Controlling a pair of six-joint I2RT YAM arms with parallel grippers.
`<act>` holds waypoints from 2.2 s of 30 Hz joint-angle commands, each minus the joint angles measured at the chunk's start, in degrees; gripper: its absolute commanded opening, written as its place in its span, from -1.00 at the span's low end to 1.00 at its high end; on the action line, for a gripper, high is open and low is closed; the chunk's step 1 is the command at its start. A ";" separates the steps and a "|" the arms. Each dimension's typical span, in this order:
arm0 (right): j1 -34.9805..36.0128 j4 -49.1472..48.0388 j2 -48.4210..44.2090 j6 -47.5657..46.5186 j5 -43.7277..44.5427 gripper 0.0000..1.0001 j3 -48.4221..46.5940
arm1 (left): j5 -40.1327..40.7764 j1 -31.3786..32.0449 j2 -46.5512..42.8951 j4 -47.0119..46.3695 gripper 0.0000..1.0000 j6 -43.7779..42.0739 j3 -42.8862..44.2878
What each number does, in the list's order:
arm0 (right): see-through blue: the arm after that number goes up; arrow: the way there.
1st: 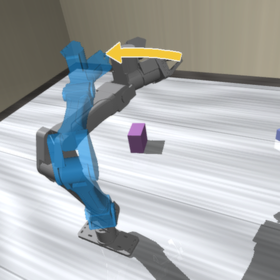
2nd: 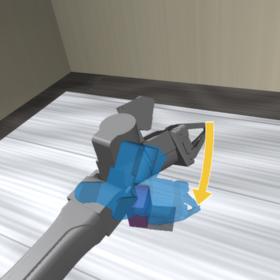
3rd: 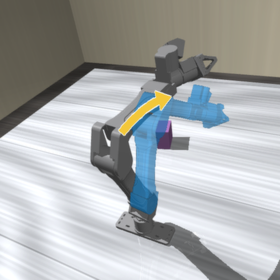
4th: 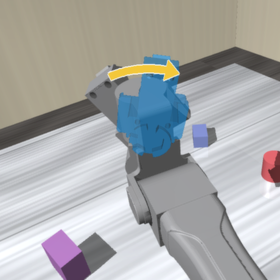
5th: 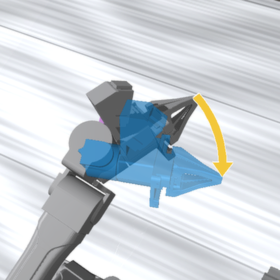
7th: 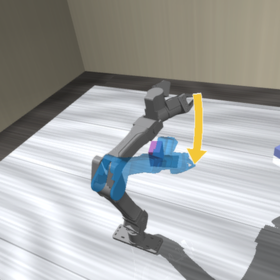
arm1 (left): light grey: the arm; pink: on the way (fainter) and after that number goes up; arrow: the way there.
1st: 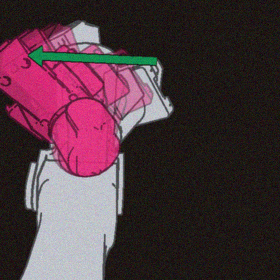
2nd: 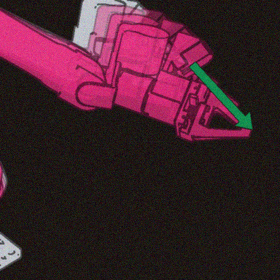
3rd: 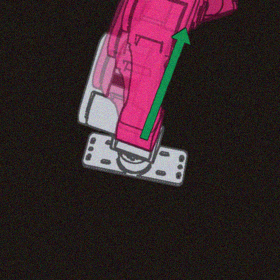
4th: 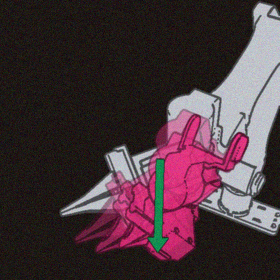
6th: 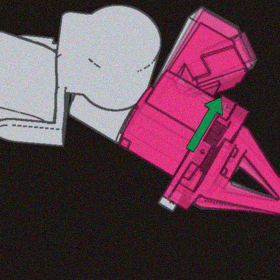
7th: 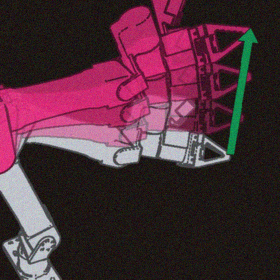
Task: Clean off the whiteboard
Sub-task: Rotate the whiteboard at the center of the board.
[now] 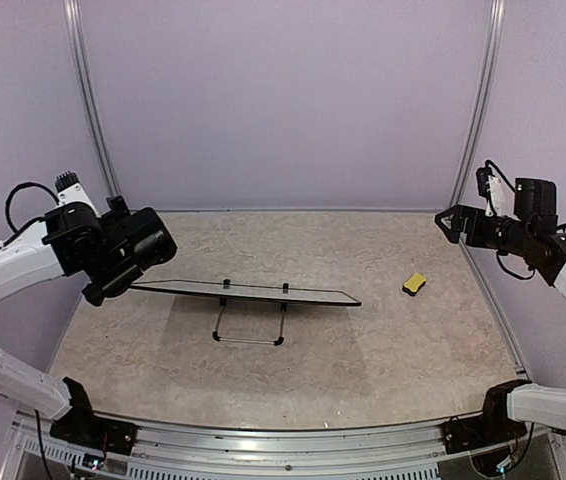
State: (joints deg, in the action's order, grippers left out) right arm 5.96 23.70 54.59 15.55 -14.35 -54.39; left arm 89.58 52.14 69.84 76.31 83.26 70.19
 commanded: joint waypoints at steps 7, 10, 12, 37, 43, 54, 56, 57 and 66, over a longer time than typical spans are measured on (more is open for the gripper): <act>0.81 -0.33 -1.97 0.21 -0.56 0.99 -2.66 | 6.05 -11.25 22.90 2.04 0.98 -7.33 19.51; 0.78 -0.71 -2.92 0.41 -0.40 0.99 -1.26 | 1.10 -16.67 30.07 2.00 0.98 -9.07 25.24; 0.81 -0.48 -3.27 0.51 -0.99 0.99 -0.98 | -1.20 -17.17 31.27 0.58 0.98 -7.57 25.76; 1.26 -3.72 -2.12 -0.92 -12.40 0.99 -0.18 | -74.88 -24.71 0.81 -78.30 0.98 -68.65 0.10; 9.21 9.66 6.85 -11.48 -13.67 0.99 -13.87 | -78.06 -22.05 3.73 -62.98 0.98 -78.62 7.99; 16.79 11.58 24.09 -13.14 -5.45 0.99 -24.12 | -70.63 -3.89 -9.77 -57.48 0.98 -79.33 2.99; 16.81 11.66 29.14 -14.74 -6.41 0.98 -27.90 | -67.44 0.15 -10.09 -55.62 0.98 -79.65 2.85; 16.76 12.17 32.29 -15.79 -6.76 0.98 -29.99 | -66.09 2.08 -9.88 -54.60 0.98 -79.94 2.80; 16.60 16.05 51.13 -16.04 -10.74 0.99 -47.02 | -59.71 13.80 -9.52 -50.92 0.98 -77.40 -1.50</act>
State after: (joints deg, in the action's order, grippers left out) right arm 22.48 38.04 105.25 -0.43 -22.74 -97.62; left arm 27.44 63.51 61.32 22.70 4.36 72.07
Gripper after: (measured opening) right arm 0.995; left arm 0.990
